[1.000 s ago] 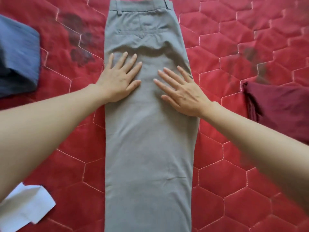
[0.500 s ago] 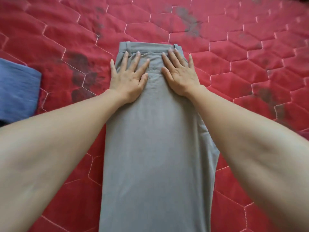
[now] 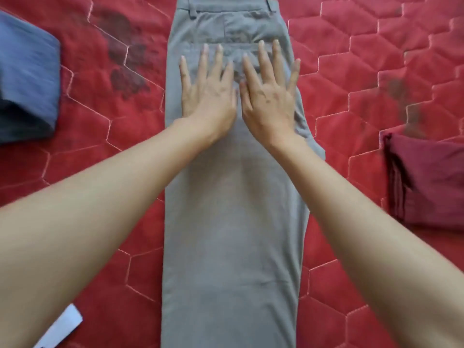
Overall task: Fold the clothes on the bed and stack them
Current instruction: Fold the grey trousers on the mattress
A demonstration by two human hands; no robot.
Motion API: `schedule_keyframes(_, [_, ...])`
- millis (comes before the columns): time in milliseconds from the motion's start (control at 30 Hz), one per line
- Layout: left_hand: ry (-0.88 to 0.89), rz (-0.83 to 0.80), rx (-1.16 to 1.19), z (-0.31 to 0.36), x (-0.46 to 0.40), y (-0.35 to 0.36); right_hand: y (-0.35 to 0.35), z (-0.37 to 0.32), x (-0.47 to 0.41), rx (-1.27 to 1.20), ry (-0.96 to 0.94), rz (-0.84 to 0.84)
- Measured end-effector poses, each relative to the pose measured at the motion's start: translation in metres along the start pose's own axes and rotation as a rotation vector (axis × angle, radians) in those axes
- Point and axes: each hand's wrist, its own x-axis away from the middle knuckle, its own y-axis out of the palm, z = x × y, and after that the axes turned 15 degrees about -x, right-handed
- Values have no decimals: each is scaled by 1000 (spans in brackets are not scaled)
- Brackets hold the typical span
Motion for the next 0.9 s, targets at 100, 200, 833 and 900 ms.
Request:
schedule_keyframes(100, [54,-2,34,19,90,14,10,-22,98,-122,105,-29])
schedule_keyframes(200, [74,-77,36,29,176,37,27,-37,190,-95,221,-136])
schedule_keyframes(833, [38,-108,-64,21,430,43,-11,-66,441,-144,512,-56])
schedule_keyframes(900, [93,-103,-57,36,430,43,-4,-72,425,-126,412,-127])
